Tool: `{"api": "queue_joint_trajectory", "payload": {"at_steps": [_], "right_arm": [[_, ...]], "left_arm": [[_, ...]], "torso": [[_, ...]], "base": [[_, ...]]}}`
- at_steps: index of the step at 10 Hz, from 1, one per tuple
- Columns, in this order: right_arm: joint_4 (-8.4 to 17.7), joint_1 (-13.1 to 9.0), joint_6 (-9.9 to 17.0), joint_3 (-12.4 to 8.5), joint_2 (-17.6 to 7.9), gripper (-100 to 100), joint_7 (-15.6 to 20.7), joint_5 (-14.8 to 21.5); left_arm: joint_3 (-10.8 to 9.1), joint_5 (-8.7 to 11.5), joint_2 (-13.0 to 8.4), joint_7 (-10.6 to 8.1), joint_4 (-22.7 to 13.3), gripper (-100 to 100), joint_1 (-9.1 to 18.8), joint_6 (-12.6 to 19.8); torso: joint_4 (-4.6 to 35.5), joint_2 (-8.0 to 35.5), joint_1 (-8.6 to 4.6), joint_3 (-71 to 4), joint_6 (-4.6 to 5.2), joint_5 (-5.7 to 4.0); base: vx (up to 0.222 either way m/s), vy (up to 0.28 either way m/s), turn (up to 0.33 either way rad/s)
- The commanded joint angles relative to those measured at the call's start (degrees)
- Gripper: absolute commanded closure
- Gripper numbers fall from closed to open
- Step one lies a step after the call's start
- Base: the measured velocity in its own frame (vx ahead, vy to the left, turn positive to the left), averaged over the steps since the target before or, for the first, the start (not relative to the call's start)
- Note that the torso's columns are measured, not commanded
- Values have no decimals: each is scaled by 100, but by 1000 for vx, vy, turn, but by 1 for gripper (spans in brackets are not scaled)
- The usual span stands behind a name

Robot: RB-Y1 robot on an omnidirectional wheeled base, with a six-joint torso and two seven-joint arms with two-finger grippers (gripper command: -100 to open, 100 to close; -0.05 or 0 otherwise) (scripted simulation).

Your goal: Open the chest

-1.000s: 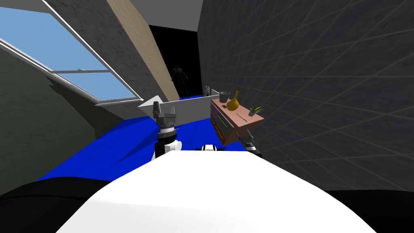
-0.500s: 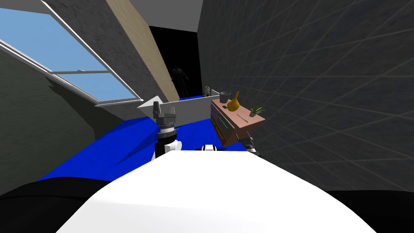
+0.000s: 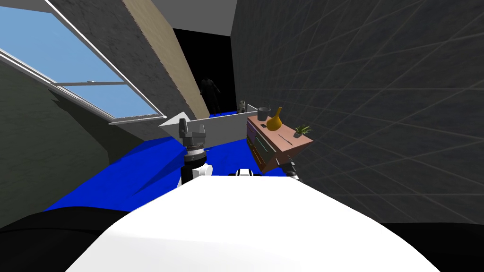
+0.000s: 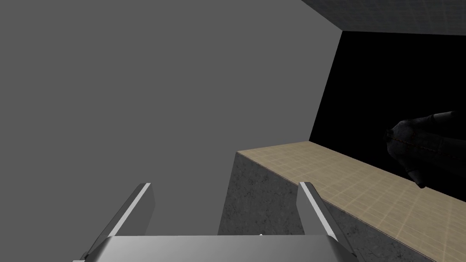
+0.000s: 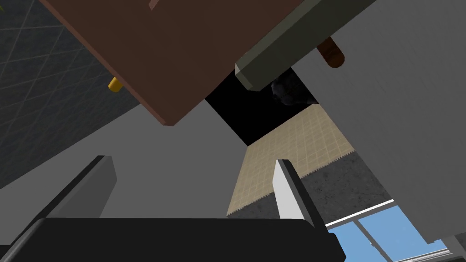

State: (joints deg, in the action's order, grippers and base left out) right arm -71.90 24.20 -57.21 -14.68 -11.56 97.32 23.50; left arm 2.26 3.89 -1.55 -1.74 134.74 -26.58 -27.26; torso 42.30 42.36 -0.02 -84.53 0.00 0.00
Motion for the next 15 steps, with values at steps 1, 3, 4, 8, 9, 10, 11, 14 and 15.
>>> {"api": "queue_joint_trajectory", "payload": {"at_steps": [1, 3, 4, 8, 9, 10, 11, 14, 15], "right_arm": [[346, -56, -189, -69, 4, -100, 439, 122], [579, -120, -368, -133, 12, -100, 746, 234], [674, -120, -368, -133, 12, -100, 906, 234], [996, -188, -544, -194, 23, -100, 1456, 341], [1286, -260, -717, -254, 37, -100, 1674, 441], [1310, -260, -717, -254, 37, -100, 1821, 441], [1310, -260, -717, -254, 37, -100, 1876, 441], [1882, -411, -1049, -366, 79, -100, 2417, 623], [1909, -411, -1049, -366, 79, -100, 2589, 623]], "left_arm": [[0, 0, 0, 0, 0, 0, 0, 0], [0, 0, 0, 0, 0, 0, 0, 0], [0, 0, 0, 0, 0, 0, 0, 0], [0, 0, 0, 0, 0, 0, 0, 0], [0, 0, 0, 0, 0, 0, 0, 0], [0, 0, 0, 0, 0, 0, 0, 0], [0, 0, 0, 0, 0, 0, 0, 0], [0, 0, 0, 0, 0, 0, 0, 0], [0, 0, 0, 0, 0, 0, 0, 0]], "torso": [[-1, -7, 2, -2, 0, 0], [0, -2, 2, -1, 0, 0], [-2, -11, 2, -5, -1, 0], [-2, -9, 2, -5, 0, 0], [0, -2, 2, -1, 0, 1], [-1, -7, 2, -3, -1, 0], [-2, -8, 1, -4, 0, 0], [-3, -12, 0, -7, 0, 0], [-10, -29, -6, -10, -15, -13]], "base": [[48, 10, 5], [36, 8, 6], [57, 4, 8], [38, 2, 6], [42, 1, 18], [42, 0, 11], [23, -3, -1], [54, -11, 11], [47, -13, 5]]}}
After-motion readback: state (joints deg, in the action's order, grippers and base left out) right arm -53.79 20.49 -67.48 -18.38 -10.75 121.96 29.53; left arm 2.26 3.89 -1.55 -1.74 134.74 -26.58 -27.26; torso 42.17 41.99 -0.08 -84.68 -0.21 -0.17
